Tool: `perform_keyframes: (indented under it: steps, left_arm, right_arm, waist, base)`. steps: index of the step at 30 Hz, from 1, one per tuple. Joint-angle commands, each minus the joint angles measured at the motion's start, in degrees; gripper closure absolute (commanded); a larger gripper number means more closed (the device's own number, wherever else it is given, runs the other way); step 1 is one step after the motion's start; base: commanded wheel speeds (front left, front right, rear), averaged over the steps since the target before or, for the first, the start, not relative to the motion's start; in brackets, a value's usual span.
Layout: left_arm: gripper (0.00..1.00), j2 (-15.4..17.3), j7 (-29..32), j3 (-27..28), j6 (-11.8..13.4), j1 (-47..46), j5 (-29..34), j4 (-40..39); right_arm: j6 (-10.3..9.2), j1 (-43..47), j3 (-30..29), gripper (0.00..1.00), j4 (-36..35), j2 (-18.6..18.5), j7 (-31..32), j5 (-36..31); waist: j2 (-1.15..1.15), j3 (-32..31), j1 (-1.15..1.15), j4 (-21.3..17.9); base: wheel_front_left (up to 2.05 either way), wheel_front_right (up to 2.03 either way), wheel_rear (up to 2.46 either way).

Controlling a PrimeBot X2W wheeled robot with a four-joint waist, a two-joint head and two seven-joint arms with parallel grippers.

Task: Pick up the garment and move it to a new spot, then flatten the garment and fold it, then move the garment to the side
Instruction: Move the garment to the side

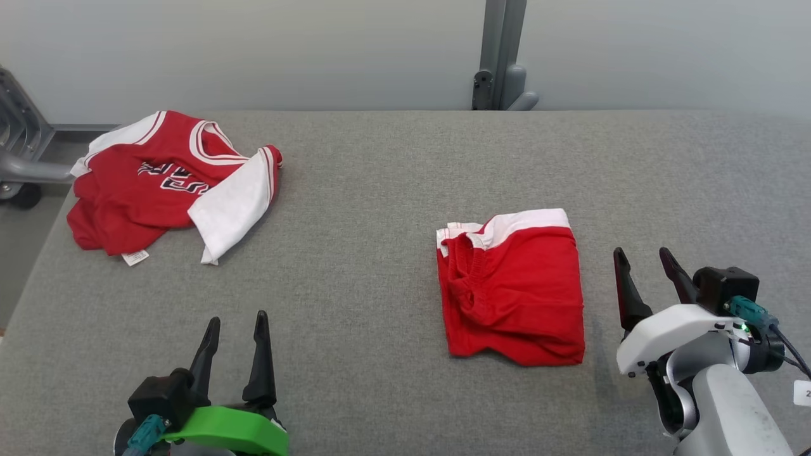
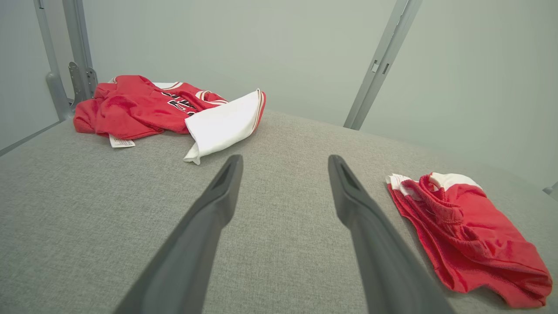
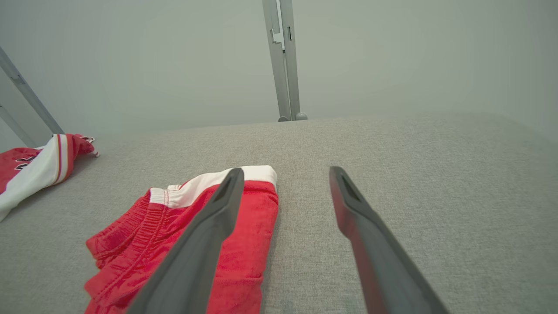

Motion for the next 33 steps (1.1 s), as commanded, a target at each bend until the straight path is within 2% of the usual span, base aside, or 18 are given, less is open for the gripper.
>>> perform_keyframes:
  steps: [1, 6, 14, 20, 27, 28, 29, 30, 31, 33]
  left_arm:
    - [0.00, -0.02, -0.12, 0.01, -0.16, -0.27, 0.36, -0.04]
    - [0.00, -0.22, -0.12, -0.10, -0.39, -1.19, 0.52, 0.15]
    - [0.00, -0.61, -0.06, 0.20, -0.70, -2.41, 1.07, -0.13]
    - [0.00, -0.95, -0.06, 0.66, -0.88, -3.08, 1.59, -0.22]
    - [0.00, -1.27, -0.06, 1.34, -1.17, -3.51, 2.05, -0.30]
    - [0.00, -1.30, -0.06, 1.46, -1.23, -3.59, 2.17, -0.36]
    - [0.00, -1.34, -0.06, 1.51, -1.29, -3.74, 2.30, -0.40]
    - [0.00, -1.39, -0.06, 1.57, -1.26, -3.88, 2.38, -0.50]
    - [0.00, -1.41, -0.06, 1.58, -1.36, -4.06, 2.37, -0.59]
    - [0.00, -1.46, -0.06, 1.59, -1.51, -4.27, 2.52, -0.78]
  right_arm:
    - [-0.01, -2.02, -0.24, 0.00, 2.75, -0.75, 1.83, 0.94]
    - [0.00, -5.04, 0.80, 0.00, 8.63, -2.56, 6.69, 4.42]
    - [0.00, -10.14, 6.72, 0.00, 16.66, -6.90, 15.10, 13.81]
    - [-0.01, -12.10, 9.36, 0.00, 19.99, -8.84, 16.94, 19.07]
    - [0.00, -13.88, 12.74, 0.00, 22.95, -9.23, 19.24, 25.10]
    - [0.00, -14.36, 13.37, 0.13, 23.28, -9.52, 19.01, 25.51]
    - [0.00, -14.75, 14.01, 0.51, 23.57, -9.71, 18.70, 25.86]
    - [0.00, -15.17, 14.79, 0.65, 23.74, -9.79, 18.54, 26.31]
    - [0.00, -15.68, 15.50, 0.97, 23.82, -9.97, 18.18, 26.68]
    - [-0.01, -16.67, 16.91, 1.00, 23.94, -10.55, 17.42, 27.38]
  waist:
    - [0.57, 1.09, 0.00, 1.60]
    - [0.57, 2.32, 0.00, 3.47]
    - [0.57, 5.01, 0.00, 6.11]
    - [0.57, 6.17, 0.00, 7.20]
    - [0.57, 7.21, 0.00, 7.54]
    - [0.57, 7.44, 0.00, 7.50]
    - [0.57, 7.60, 0.00, 7.47]
    - [0.57, 7.80, 0.00, 7.42]
    - [0.57, 8.00, 0.00, 7.34]
    - [0.57, 8.41, 0.00, 7.04]
  base:
    - [0.00, 0.00, 0.00]
    - [0.00, 0.00, 0.00]
    - [0.00, 0.00, 0.00]
    - [0.00, 0.00, 0.00]
    - [0.00, 0.00, 0.00]
    - [0.00, 0.00, 0.00]
    - [0.00, 0.00, 0.00]
    - [0.00, 0.00, 0.00]
    - [0.00, 0.00, 0.00]
    - [0.00, 0.00, 0.00]
